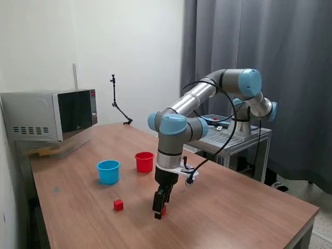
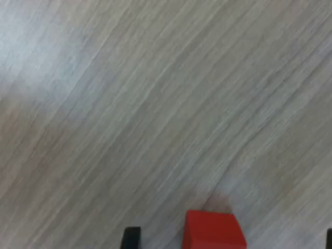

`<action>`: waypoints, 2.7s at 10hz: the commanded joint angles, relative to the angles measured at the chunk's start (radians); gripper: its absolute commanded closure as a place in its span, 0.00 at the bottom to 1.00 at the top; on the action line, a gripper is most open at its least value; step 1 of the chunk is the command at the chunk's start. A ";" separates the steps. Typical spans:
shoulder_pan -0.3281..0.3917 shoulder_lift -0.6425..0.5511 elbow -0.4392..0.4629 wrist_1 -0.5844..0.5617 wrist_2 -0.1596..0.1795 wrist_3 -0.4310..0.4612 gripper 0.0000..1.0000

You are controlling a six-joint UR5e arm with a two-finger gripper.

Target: Place red objects in the red bin, and blue objects in the blue bin.

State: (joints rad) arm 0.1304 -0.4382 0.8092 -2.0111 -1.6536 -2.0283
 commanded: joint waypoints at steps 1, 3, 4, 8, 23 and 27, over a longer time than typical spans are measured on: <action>0.000 -0.001 -0.001 0.000 0.000 -0.003 0.00; 0.000 -0.001 -0.004 0.000 0.000 -0.003 1.00; 0.000 -0.001 -0.002 0.000 0.000 -0.004 1.00; 0.000 -0.001 0.001 0.000 0.000 -0.004 1.00; -0.351 -0.496 0.561 0.064 -0.147 -0.065 1.00; -0.376 -0.496 0.577 0.063 -0.143 -0.081 1.00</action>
State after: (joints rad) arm -0.2400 -0.9330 1.3741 -1.9470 -1.7984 -2.1075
